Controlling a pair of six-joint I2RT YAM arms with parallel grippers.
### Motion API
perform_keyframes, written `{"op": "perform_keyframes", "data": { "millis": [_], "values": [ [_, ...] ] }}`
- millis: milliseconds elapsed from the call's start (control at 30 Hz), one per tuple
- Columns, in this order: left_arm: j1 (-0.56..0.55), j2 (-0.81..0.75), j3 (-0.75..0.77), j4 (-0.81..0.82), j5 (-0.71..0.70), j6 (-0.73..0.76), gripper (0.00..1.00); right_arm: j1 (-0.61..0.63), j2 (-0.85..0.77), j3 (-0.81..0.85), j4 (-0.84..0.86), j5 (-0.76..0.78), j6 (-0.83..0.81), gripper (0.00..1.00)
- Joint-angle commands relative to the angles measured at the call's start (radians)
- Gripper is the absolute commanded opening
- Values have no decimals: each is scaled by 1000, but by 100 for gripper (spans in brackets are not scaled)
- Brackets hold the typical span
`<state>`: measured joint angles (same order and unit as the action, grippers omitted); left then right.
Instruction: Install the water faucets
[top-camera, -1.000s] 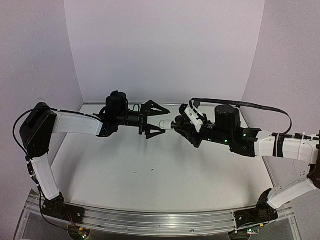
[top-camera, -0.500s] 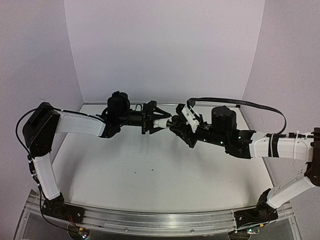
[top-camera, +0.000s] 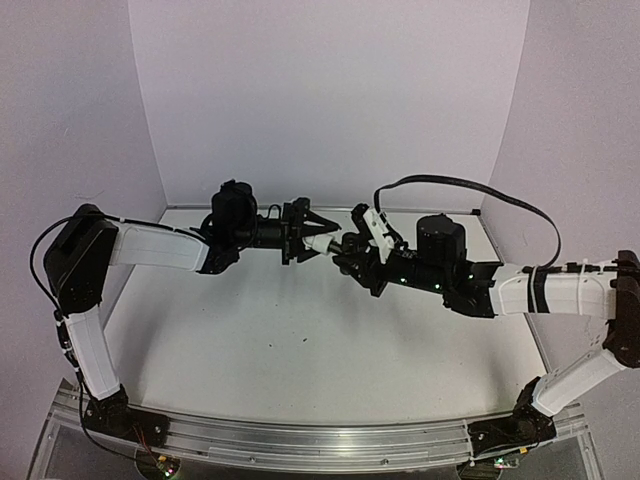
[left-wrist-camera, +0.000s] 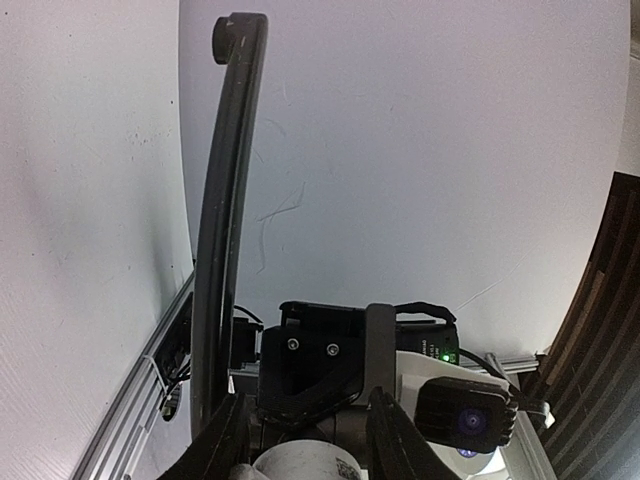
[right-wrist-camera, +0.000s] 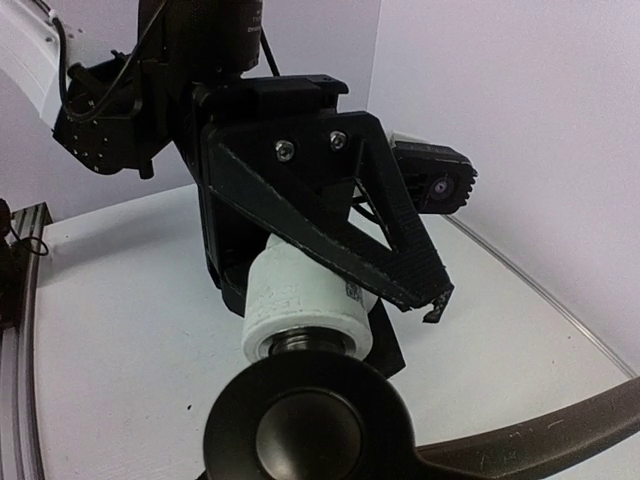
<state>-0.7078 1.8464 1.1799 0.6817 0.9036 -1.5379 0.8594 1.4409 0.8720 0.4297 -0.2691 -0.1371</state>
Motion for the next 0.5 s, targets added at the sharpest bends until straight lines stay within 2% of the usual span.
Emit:
{"op": "perform_keyframes", "data": {
  "millis": [0,133,200,300,333,400,467],
  "values": [
    [-19,-117,-8,134,-43,302,0,-20,10,98,82,-189,390,0],
    [-21,-180,-47,135,-92,442,0,-94,43,83,297,-396,734,0],
    [-16,-196,-63,134,-120,444,1,-111,50,82,354,-423,813,0],
    [18,-178,-79,131,-116,366,40,-113,21,68,319,-362,771,0],
    [34,-169,-86,131,-109,326,54,-114,9,64,262,-332,739,0],
    [71,-159,-117,131,-100,274,66,-114,-13,71,136,-249,634,0],
    [110,-168,-170,131,-114,253,73,-114,-34,64,19,-126,539,0]
  ]
}}
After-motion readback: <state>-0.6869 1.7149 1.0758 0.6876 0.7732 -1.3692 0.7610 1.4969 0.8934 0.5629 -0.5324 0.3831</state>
